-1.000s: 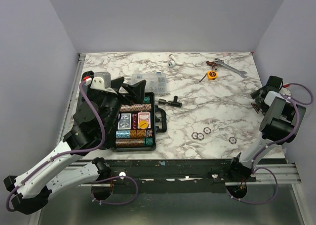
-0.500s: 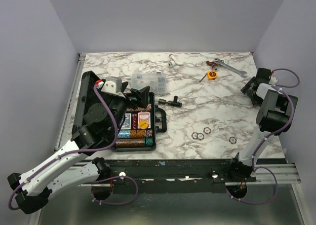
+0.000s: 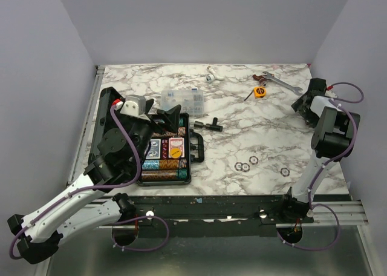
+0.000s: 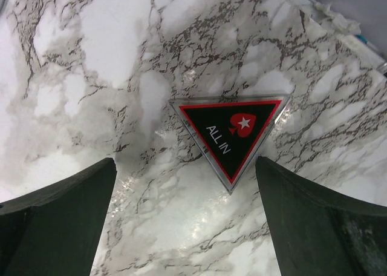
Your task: Pack up texas hold em set
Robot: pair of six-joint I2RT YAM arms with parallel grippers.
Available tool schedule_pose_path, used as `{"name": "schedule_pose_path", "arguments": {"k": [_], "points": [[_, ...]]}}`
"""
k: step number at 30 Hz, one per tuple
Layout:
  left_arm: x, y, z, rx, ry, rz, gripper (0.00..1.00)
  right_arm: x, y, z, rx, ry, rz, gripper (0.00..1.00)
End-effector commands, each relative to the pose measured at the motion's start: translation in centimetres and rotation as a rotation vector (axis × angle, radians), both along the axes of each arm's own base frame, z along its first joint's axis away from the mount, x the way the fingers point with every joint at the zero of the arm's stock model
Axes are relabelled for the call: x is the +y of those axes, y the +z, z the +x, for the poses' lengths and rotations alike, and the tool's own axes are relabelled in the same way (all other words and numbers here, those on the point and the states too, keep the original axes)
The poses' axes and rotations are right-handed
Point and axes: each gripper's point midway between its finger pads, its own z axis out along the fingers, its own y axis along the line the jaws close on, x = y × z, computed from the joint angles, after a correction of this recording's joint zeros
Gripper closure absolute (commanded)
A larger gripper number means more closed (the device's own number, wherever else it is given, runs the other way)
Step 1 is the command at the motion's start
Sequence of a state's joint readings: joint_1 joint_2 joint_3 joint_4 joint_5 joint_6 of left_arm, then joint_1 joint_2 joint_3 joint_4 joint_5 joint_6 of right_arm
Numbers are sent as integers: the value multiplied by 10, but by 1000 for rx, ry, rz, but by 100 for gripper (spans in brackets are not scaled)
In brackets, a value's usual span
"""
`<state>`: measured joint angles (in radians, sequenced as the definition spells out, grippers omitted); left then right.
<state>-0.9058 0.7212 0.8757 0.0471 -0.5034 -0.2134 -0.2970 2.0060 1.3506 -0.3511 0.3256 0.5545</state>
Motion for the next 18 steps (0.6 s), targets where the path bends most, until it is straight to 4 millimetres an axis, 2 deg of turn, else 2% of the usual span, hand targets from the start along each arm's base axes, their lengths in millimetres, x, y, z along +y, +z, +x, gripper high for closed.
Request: {"name": "schedule_pose_path", "arguments": {"k": [1, 4, 8, 18], "points": [[-3, 8, -8, -21, -44, -31, 2, 2, -11, -16, 35, -194, 103, 0], [-5, 9, -10, -21, -59, -38, 1, -5, -8, -14, 4, -285, 133, 0], [-5, 9, -10, -22, -57, -36, 2, -8, -10, -5, -7, -324, 157, 0], [-5, 10, -12, -31, -58, -37, 2, -27, -12, -5, 27, -412, 104, 1]]}}
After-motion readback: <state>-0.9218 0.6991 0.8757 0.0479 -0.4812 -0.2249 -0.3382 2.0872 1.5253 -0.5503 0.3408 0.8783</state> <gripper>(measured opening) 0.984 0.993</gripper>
